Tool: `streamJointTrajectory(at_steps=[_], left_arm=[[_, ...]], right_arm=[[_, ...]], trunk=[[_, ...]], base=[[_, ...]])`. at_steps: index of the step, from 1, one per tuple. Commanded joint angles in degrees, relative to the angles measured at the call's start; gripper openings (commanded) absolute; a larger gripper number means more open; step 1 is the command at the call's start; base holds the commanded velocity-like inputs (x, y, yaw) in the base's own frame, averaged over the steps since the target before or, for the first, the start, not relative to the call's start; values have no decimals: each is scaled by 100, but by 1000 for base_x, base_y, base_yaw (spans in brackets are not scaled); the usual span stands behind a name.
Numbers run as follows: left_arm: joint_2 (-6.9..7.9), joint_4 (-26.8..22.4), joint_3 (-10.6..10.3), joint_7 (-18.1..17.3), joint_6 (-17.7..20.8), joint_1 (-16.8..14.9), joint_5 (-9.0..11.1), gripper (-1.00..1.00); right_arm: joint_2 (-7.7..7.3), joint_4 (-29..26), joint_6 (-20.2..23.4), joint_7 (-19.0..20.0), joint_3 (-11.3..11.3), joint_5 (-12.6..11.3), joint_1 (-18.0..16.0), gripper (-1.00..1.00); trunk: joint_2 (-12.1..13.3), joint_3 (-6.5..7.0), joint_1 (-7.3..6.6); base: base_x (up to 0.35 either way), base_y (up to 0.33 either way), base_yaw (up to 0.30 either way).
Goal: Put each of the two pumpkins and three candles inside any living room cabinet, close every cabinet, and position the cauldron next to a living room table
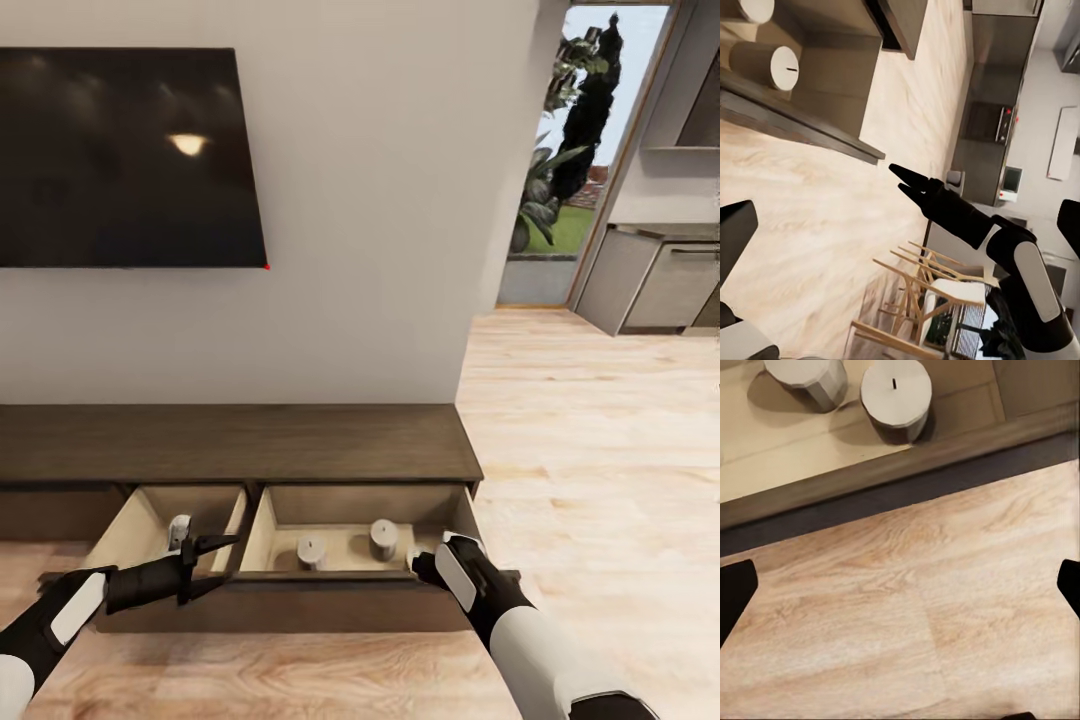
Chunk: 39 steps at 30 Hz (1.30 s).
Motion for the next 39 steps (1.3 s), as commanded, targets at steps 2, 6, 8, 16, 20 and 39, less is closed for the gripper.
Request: streamJointTrajectory(at_steps=[2,6,8,16,20,39], left_arm=[[0,0,0,0,-1,0,-3,100],[0,0,0,0,-1,0,-3,100],[0,0,0,0,-1,0,-3,100],[0,0,0,7,-9,0,-10,100],[0,0,-1,9,-10,0,-11,100],[-144,9,42,1993,-695,-4,-81,100]], right_arm=[[-3,0,0,1,0,-1,-2,100],[-1,0,0,0,0,0,-2,100],[0,0,0,0,0,-2,-1,100],[1,2,4,0,-1,-6,1,100],[1,5,1,0,0,0,1,100],[-59,96,-879,8,44,58,17,100]], trunk=[[82,36,-45],[242,108,-132],[242,108,-132],[242,108,-132],[202,90,-111],[-560,-251,307]], base=[[-334,0,0],[-334,0,0],[-334,0,0],[-334,0,0],[-334,0,0],[-92,0,0]])
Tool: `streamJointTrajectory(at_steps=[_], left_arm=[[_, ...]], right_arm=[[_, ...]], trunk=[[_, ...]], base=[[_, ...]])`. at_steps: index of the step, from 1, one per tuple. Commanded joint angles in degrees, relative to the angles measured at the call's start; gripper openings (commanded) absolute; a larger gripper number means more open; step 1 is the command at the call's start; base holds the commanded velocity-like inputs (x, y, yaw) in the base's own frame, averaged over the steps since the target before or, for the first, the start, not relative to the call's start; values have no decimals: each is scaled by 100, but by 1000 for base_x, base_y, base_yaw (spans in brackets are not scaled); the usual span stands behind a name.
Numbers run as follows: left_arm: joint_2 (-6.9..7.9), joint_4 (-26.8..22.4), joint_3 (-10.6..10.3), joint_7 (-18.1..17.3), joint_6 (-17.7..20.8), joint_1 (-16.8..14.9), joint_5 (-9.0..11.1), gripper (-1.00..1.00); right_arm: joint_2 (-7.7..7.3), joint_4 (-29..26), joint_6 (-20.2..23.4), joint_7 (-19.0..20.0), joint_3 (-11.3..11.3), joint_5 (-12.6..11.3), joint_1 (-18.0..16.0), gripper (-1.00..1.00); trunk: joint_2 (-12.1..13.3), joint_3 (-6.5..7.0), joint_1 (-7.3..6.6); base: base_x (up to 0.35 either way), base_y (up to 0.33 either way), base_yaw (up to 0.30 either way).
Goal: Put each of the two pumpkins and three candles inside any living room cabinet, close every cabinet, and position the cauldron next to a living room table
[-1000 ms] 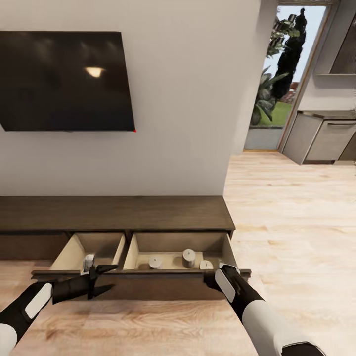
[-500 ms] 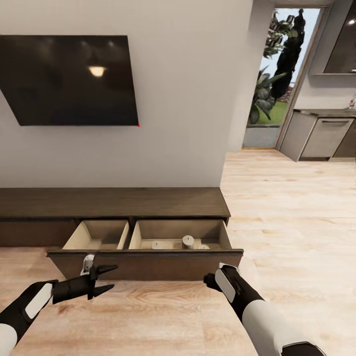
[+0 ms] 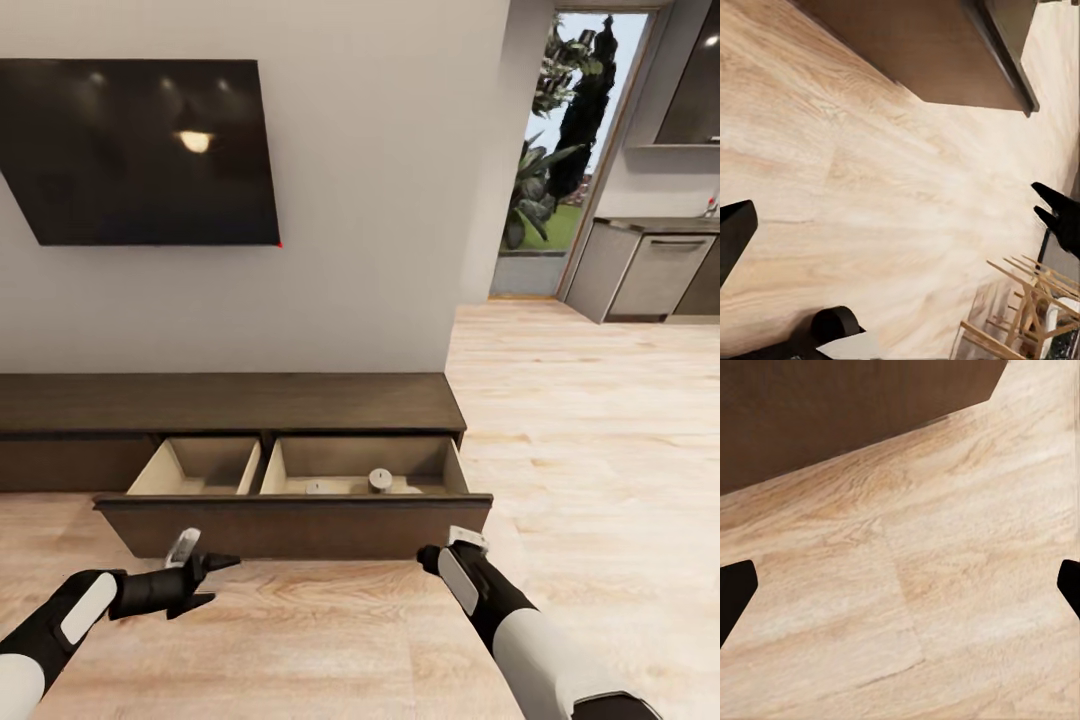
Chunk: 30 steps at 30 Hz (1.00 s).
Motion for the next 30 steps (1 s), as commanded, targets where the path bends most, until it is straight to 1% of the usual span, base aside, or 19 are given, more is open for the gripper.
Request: streamJointTrajectory(at_steps=[1,3,4,5,6,7,9,11,12,13,14,17,19,20,22,24,27,28,30], left_arm=[[-86,0,2,387,-151,-3,7,100],[-235,0,7,1159,-427,-6,7,100],[-330,-2,11,1788,-659,-8,10,100],[-364,-3,13,1992,-747,-9,11,100],[-481,-6,12,2545,-1042,-8,13,100],[-570,-7,7,2858,-1246,-7,12,100],[-747,-8,-8,3325,-1689,-6,0,100],[-830,-8,-23,3491,-1937,-6,-33,100],[-908,-9,-77,3619,-2188,-6,-113,100],[-973,-9,-171,3718,-2416,-6,-237,100],[-1003,-9,-226,3755,-2514,-6,-308,100],[-1162,-8,-492,3887,-3082,-6,-718,100],[-1275,-9,-561,3929,-3479,-6,-849,100],[-1308,-9,-571,3945,-3561,-6,-867,100],[-1438,-11,-595,4091,-3761,-7,-914,100],[-1562,-34,-605,4341,-3846,-10,-933,100],[-1804,-53,-617,4746,-3969,-20,-979,100],[-1897,-54,-640,4857,-4097,-21,-1047,100],[-2079,-16,-780,5049,-4477,-22,-1345,100]], right_arm=[[-1,33,-111,0,74,51,0,100],[-2,85,-270,-1,266,157,1,100],[-2,109,-349,-3,412,202,1,100],[-2,114,-366,-2,449,211,1,100],[-2,123,-404,0,522,227,1,100],[-2,129,-433,0,550,233,1,100],[-1,211,-513,1,594,244,1,100],[2,304,-566,1,608,251,1,100],[4,425,-637,1,618,255,1,100],[5,545,-714,1,623,261,1,100],[5,595,-750,1,626,263,1,100],[4,741,-860,5,632,269,1,100],[0,771,-884,75,640,270,1,100],[0,776,-887,117,644,270,1,100],[-1,786,-910,327,687,275,1,100],[-6,793,-1043,527,723,275,1,100],[-6,799,-1347,658,753,272,1,100],[-6,800,-1409,674,758,272,1,100],[-7,801,-1477,692,763,271,1,100]], trunk=[[-42,-18,22],[-122,-54,66],[-162,-72,88],[-202,-90,110],[-242,-108,132],[-282,-126,154],[-363,-162,198],[-443,-198,242],[-483,-216,264],[-523,-234,286],[-563,-252,308],[-683,-306,374],[-764,-341,418],[-804,-359,440],[-884,-395,484],[-964,-431,528],[-1084,-485,594],[-1125,-503,615],[-1205,-539,659]], base=[[0,0,0],[0,0,0],[0,0,0],[0,0,0],[0,0,0],[0,0,0],[0,0,0],[0,0,0],[0,0,0],[0,0,0],[0,0,0],[0,0,0],[0,0,0],[0,0,0],[0,0,0],[0,0,0],[0,0,0],[0,0,0],[0,0,0]])
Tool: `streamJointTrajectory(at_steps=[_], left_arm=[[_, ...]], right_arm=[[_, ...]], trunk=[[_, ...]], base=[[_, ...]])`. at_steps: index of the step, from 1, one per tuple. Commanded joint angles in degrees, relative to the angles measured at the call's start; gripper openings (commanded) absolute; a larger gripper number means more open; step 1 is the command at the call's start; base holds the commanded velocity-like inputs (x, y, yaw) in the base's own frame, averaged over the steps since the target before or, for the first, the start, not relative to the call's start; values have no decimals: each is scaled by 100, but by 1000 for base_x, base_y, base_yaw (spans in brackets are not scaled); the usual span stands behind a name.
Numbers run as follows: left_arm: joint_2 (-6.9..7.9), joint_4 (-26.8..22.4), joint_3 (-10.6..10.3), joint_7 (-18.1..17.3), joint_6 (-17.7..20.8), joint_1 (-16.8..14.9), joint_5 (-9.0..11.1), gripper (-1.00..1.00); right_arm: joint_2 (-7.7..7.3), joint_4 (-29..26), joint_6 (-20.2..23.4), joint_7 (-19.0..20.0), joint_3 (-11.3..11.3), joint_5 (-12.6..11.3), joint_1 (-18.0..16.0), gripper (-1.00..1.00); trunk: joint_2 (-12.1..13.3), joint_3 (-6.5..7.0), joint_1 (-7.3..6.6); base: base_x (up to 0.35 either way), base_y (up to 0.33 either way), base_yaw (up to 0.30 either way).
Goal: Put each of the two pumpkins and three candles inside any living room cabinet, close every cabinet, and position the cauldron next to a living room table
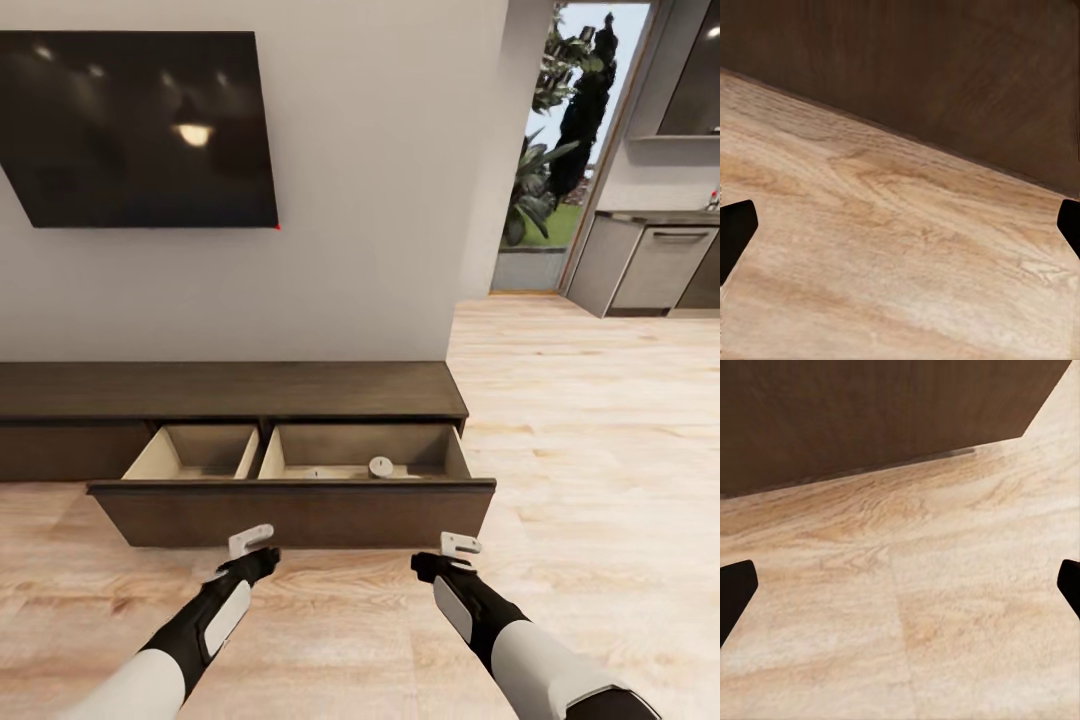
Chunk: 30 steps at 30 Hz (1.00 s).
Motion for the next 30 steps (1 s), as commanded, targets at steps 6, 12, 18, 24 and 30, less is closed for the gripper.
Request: streamJointTrajectory(at_steps=[6,12,18,24,30], left_arm=[[-312,215,-239,389,-787,-1,-769,100],[-567,579,-286,488,-918,-1,-929,100],[-601,802,-302,490,-1131,6,-943,100],[-610,1086,-593,490,-1425,7,-945,100],[-658,1179,-866,495,-1490,7,-936,100]], right_arm=[[-42,0,-205,11,5,5,5,100],[-77,5,-427,21,150,4,8,100],[-83,9,-501,21,347,0,9,100],[-83,9,-727,21,433,0,17,100],[-83,9,-844,21,507,5,23,100]], trunk=[[-242,-108,132],[-483,-216,264],[-723,-324,396],[-964,-431,528],[-1205,-539,659]], base=[[0,0,0],[0,0,0],[0,0,0],[0,0,0],[0,0,0]])
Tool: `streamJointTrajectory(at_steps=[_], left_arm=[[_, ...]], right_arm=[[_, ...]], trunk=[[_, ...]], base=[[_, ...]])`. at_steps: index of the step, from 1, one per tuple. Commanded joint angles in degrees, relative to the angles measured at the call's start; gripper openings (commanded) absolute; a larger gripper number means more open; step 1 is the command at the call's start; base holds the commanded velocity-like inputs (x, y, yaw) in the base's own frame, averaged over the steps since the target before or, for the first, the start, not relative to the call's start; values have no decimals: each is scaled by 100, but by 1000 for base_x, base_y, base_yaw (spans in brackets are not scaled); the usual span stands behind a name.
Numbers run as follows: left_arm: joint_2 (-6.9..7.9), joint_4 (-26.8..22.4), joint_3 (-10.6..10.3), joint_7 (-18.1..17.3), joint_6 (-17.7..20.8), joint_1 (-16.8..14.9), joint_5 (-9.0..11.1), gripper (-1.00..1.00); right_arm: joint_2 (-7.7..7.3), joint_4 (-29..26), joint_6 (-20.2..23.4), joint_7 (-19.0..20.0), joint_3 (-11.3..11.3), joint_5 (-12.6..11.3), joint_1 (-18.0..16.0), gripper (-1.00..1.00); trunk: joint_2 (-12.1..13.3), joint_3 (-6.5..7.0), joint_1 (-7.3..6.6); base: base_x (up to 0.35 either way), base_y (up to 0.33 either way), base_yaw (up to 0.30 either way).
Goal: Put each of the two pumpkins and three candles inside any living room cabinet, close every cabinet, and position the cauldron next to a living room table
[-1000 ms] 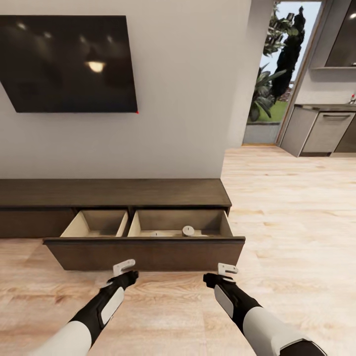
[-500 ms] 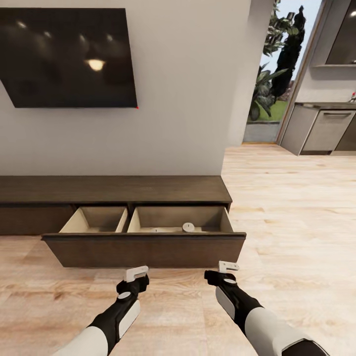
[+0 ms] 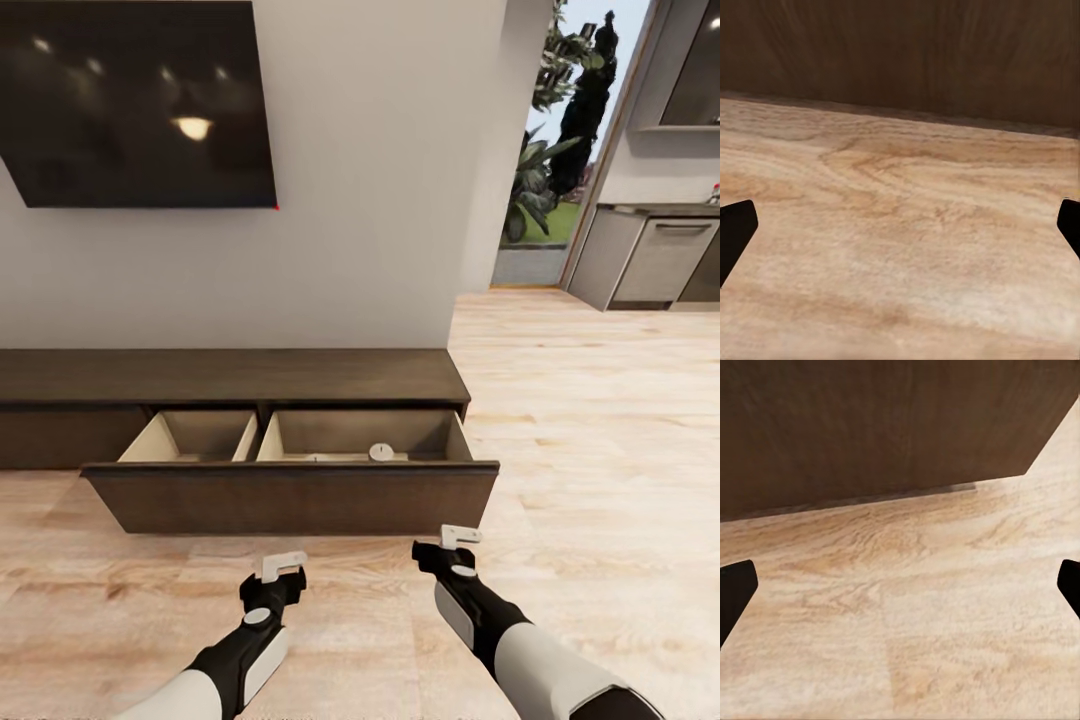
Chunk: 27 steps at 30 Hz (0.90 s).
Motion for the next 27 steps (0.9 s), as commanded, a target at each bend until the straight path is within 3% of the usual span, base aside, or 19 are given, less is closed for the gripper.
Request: streamJointTrajectory(at_steps=[1,10,20,27], left_arm=[[-5,14,-9,0,-8,0,-4,100],[-4,35,-48,-8,-21,0,-10,100],[-6,22,26,13,54,-2,25,100],[-13,-25,55,20,74,-1,60,100]], right_arm=[[3,0,-73,0,5,1,4,100],[7,0,-227,0,15,-4,22,100],[-6,15,-416,0,215,19,0,100],[-3,360,-880,24,227,442,-6,100]], trunk=[[-42,-18,23],[-403,-180,220],[-804,-359,440],[-964,-431,528]], base=[[0,0,0],[0,0,0],[0,0,0],[0,0,0]])
